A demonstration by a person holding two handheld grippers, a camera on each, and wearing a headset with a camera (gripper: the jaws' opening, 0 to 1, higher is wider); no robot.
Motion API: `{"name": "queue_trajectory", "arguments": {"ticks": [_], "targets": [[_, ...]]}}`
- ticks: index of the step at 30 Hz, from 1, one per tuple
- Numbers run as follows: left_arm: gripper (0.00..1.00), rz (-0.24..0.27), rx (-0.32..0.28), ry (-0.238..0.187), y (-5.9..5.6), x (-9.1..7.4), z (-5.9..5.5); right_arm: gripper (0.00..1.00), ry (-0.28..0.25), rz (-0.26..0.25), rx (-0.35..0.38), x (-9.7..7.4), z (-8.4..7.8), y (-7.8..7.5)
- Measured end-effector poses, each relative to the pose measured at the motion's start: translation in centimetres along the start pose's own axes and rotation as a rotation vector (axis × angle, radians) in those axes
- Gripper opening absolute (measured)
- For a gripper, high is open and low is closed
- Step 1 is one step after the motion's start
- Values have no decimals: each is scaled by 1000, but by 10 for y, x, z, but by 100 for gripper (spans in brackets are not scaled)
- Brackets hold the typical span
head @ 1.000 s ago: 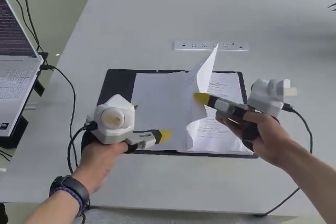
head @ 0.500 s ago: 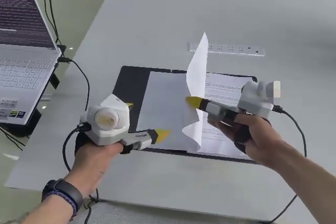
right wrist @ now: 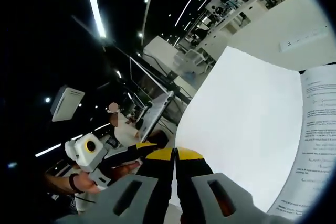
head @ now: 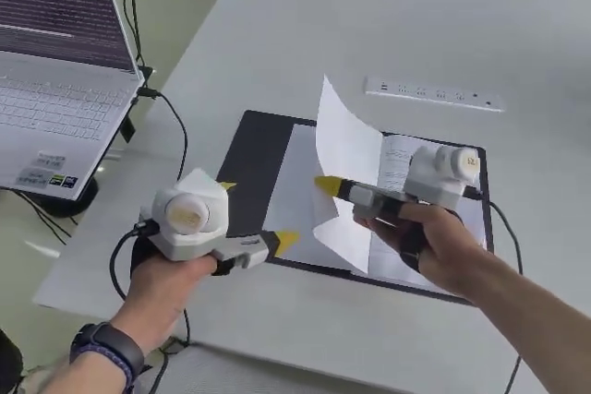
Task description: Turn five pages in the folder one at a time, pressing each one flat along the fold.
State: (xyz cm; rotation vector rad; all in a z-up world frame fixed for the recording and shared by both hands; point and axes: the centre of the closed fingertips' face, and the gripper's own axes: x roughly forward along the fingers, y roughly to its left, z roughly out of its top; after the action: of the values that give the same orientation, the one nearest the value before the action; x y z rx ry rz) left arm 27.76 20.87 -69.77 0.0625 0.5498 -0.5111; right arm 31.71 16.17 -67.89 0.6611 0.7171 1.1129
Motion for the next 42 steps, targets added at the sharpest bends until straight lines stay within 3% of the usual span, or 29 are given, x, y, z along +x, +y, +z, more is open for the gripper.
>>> {"name": "queue_trajectory", "arguments": {"ticks": [9,18,21,25,35,42], "targets": [[75,29,-27,2,10,-8,-8,0,59,-31,60,25,-20,-17],[75,44,-58,-13,15,-11,-7,0,120,-72,93,45,-35,-41],[75,44,-62,-15,15,-11,-7,0,139,-89,107,51,-44,-42],[75,48,-74,-15,18,-10,-9,0,164,-117,105,59,-55,-61],[74,58,-84,-6,28,-8,-13,1,188,-173,141,70,-70,-92],[74,61,-81,-2,27,-8,-12,5,194,-214,147,77,-80,-101]]}}
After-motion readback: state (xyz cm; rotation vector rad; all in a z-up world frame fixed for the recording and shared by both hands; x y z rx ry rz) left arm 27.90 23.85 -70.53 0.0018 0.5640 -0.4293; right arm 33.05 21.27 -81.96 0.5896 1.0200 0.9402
